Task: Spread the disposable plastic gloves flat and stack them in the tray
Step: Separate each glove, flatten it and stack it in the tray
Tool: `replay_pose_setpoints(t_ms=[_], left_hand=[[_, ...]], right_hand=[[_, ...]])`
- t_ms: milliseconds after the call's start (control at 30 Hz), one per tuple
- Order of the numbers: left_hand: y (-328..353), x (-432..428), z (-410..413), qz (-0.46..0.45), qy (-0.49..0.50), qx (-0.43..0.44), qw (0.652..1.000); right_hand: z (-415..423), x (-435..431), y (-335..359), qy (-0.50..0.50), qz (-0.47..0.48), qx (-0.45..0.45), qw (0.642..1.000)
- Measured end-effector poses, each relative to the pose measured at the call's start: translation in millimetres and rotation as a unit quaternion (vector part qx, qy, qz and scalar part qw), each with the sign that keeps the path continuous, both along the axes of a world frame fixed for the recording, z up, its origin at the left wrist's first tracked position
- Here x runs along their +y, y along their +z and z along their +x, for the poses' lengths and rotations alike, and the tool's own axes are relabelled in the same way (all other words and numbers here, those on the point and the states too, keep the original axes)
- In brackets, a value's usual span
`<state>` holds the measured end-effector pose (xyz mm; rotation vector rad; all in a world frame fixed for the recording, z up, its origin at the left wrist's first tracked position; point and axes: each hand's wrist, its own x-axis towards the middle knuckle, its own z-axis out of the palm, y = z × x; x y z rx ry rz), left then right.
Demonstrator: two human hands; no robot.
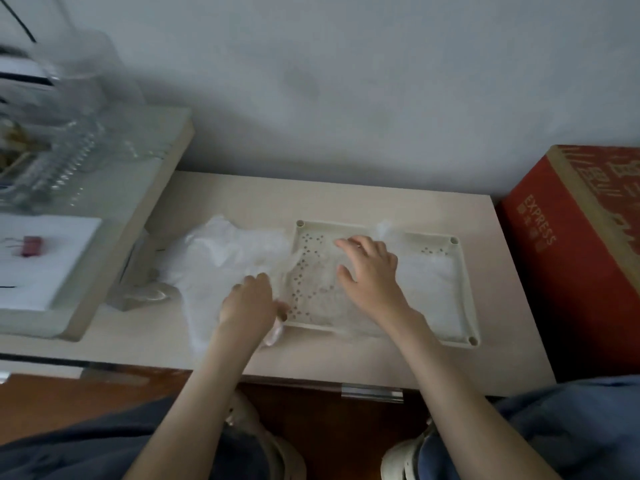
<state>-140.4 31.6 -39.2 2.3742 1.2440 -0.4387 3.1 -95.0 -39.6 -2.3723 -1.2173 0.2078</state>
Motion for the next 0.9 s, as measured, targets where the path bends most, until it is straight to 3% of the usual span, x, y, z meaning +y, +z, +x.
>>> replay_pose_setpoints(t_ms=[233,433,600,800,900], left_hand=[[12,8,-10,0.085,0.026,-0.083,0.993],[22,12,-14,0.092,0.066,-0.143,0.983],[25,12,-15,0.055,0.129,-0.225,0.964],[28,10,-18,0.039,0.132,-0.260,0.956],[24,20,-21,-0.001,0.127,-0.249,0.960]], right_hand=[[-29,23,4,0.053,0.018,0.066,0.996],[-35,29,8,0.044,0.056,0.184,0.980],[-36,27,8,0.035,0.060,0.238,0.969],[-36,25,11,0.016,0.061,0.258,0.964],[-36,25,14,0.050,0.016,0.275,0.960]])
